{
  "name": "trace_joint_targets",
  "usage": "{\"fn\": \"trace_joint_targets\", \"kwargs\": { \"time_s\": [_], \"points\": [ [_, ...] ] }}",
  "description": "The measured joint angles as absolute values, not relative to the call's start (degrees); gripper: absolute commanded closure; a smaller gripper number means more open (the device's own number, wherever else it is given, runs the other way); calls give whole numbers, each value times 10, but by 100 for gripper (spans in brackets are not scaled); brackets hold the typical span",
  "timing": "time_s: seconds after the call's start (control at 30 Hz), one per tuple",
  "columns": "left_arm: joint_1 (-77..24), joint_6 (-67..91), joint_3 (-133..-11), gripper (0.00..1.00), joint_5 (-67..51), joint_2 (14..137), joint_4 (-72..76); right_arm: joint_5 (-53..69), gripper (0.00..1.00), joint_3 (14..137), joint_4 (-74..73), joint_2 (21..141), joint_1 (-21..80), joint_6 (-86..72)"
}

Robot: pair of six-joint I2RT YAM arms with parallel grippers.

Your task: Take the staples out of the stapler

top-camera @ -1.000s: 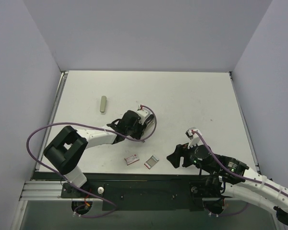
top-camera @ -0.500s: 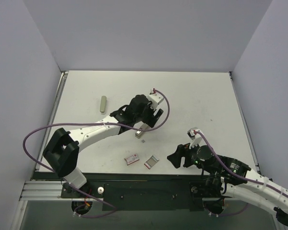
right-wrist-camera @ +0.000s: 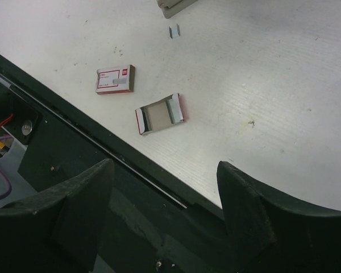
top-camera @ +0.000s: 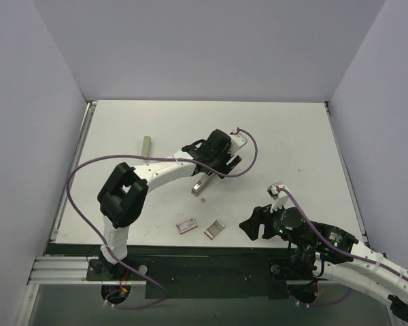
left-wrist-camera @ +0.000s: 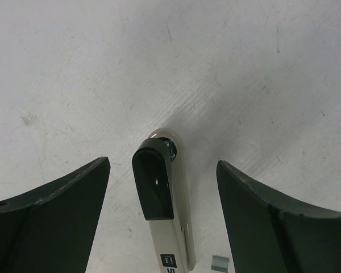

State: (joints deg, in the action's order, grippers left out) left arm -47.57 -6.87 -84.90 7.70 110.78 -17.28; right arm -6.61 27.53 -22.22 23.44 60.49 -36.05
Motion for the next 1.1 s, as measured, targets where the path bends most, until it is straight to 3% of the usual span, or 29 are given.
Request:
{"fn": "trace_joint_targets", "kwargs": {
  "time_s": [0.3, 0.7, 1.1],
  "points": [
    [-466, -77, -889, 19, 66, 1151, -208, -64, 32, 276, -223, 241, 605, -360],
    [-428, -66, -893, 37, 37, 1165, -216, -50, 32, 276, -215, 257, 605, -361],
    [-427, -63, -884, 46, 12, 1165, -215, -40, 32, 276, -203, 267, 605, -364]
  ]
}}
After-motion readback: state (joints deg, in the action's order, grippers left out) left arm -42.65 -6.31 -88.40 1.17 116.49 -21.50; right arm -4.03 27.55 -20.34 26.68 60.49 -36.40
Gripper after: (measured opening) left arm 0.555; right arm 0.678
